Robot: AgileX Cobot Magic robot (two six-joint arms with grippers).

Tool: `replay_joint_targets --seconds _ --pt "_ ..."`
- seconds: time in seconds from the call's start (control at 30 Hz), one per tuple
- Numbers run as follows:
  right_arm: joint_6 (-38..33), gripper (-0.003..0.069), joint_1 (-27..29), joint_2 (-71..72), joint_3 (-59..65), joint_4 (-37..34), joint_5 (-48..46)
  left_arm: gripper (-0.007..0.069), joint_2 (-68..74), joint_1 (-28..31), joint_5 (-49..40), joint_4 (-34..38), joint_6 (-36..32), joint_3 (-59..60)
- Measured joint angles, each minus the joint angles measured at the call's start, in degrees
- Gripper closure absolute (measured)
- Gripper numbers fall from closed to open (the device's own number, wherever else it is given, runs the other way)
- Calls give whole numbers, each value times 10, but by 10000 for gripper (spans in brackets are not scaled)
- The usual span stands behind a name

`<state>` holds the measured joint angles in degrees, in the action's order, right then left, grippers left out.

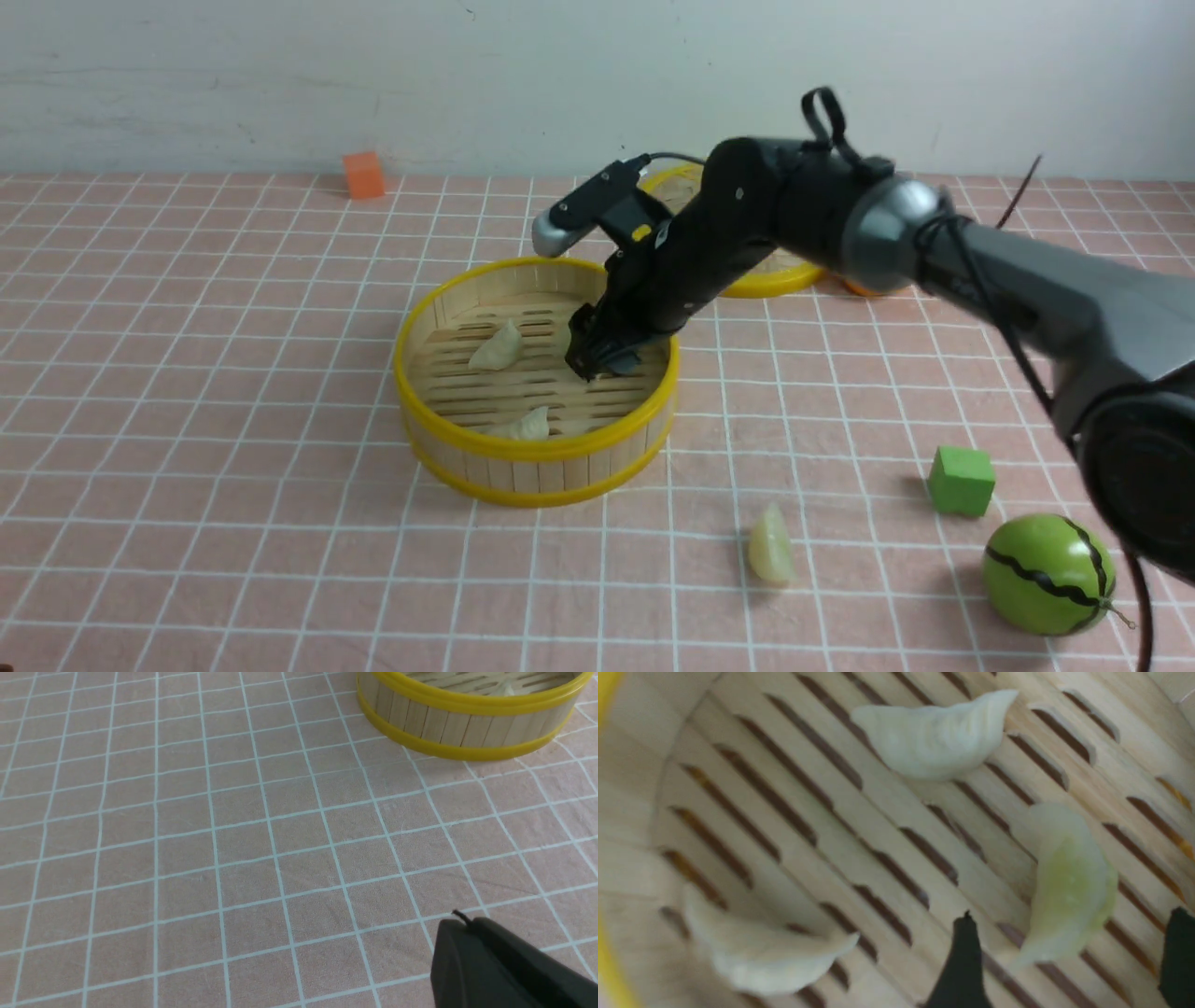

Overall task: Put the dumplings into the steamer on the table with the pink tablecloth.
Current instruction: 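Place the dumpling in the bamboo steamer basket with the right gripper, then reach for and grasp a dumpling lying on the table beside the steamer, then place the dumpling in the bamboo steamer basket with the right gripper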

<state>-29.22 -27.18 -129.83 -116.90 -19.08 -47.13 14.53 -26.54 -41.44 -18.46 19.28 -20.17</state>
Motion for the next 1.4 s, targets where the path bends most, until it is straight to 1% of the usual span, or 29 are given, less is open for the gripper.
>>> replay_joint_targets --seconds 0.03,0.1,0.17,0.23,0.3,0.37,0.43,0.5,0.6,0.7,0.8,0.83,0.87,1.0,1.07,1.1,1.17,1.23,1.27,1.33,1.37,1.4 --pt "22 59 0 24 0 6 -35 638 0 0 -3 0 0 0" --pt "83 40 -1 81 -3 30 -106 638 0 0 -6 -1 0 0" --pt "150 53 -2 116 -4 64 -181 638 0 0 -5 -2 -1 0" --pt "217 83 -3 137 19 95 -212 638 -1 0 -3 -2 -1 0" --pt "262 121 -3 144 76 116 -219 638 -1 0 2 -2 -1 0" --pt "278 152 -5 140 161 130 -225 638 -1 0 3 -2 -1 0" --pt "283 162 -6 136 197 134 -218 638 -1 0 4 -2 -1 0" --pt "303 178 -11 129 270 135 -159 638 -1 0 4 -2 -1 0" --pt "318 184 -11 122 314 136 -99 638 -1 0 5 -2 -1 0" --pt "319 205 -11 118 329 142 -79 638 -1 0 6 -2 -1 0" --pt "308 344 -11 119 330 147 -77 638 -1 0 6 -2 -1 0" --pt "307 344 -11 119 329 147 -77 638 -1 0 6 -2 -1 0" --pt "287 383 -11 119 318 147 -89 638 -1 0 6 -2 -1 0" --pt "249 381 -11 125 277 147 -131 638 -1 0 13 -2 -1 0" --pt "221 385 -11 137 207 146 -163 638 -1 0 29 -2 0 0" --pt "214 399 -11 140 178 140 -170 638 -1 0 35 -2 0 0" --pt "205 403 -11 142 134 122 -167 638 -1 0 39 -2 0 0" --pt "188 403 -11 142 88 89 -140 638 -1 0 43 -2 0 0" --pt "183 403 -11 141 85 81 -136 638 -1 0 43 -2 0 0" --pt "144 403 -11 122 59 19 -73 637 -1 0 47 -2 0 0" --pt "136 403 -11 119 58 15 -68 637 -1 0 47 -2 0 0" --pt "103 403 -11 97 56 -14 -34 637 -1 0 47 -2 0 0"
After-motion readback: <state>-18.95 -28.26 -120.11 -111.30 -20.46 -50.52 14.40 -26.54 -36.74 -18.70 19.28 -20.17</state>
